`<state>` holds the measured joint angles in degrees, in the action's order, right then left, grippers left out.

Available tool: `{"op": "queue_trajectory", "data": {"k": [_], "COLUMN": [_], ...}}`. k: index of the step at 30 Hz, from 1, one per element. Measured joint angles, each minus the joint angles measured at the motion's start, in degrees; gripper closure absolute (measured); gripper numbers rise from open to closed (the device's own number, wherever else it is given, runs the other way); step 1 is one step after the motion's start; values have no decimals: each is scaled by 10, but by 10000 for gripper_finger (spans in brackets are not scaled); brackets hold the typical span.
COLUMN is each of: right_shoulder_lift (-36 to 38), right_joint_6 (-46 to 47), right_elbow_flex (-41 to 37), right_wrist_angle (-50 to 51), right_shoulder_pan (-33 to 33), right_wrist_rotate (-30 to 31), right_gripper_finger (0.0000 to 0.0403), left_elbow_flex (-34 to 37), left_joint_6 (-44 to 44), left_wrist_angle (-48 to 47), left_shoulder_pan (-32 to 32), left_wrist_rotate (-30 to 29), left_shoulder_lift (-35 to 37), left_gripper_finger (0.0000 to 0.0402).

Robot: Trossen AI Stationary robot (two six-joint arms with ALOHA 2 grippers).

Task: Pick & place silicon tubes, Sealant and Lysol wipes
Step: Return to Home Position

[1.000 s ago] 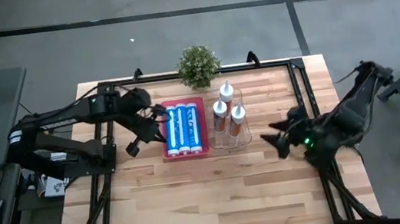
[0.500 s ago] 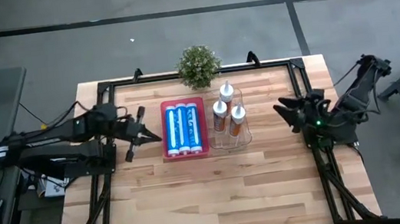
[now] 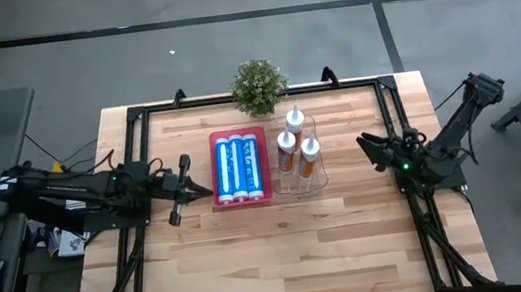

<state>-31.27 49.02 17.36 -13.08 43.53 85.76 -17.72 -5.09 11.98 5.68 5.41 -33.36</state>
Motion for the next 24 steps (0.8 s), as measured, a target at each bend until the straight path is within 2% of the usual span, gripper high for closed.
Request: {"op": "queue_trajectory", "data": {"k": [7, 11, 17, 21, 24], "right_shoulder_lift": [4, 23, 62, 103, 141], "right_joint_6": [13, -6, -84, -193, -265], "right_elbow_flex": [-84, -127, -167, -168, -168], "right_wrist_angle": [-109, -176, -257, -318, -349], "right_shoulder_pan": [0, -15, -92, -160, -189], "right_wrist_rotate": [-3, -10, -122, -218, -276], "right_gripper_finger": [100, 100, 100, 100, 100], "left_elbow_flex": [69, 77, 78, 78, 78], "left_joint_6": [32, 42, 40, 30, 26], "left_wrist_angle": [108, 133, 136, 143, 145], "left_shoulder_pan": [47, 49, 49, 48, 48], "left_wrist_rotate": [-112, -138, -164, -198, -200], "left_shoulder_lift": [7, 7, 6, 6, 6], "left_gripper_finger": [401, 401, 401, 401, 401]}}
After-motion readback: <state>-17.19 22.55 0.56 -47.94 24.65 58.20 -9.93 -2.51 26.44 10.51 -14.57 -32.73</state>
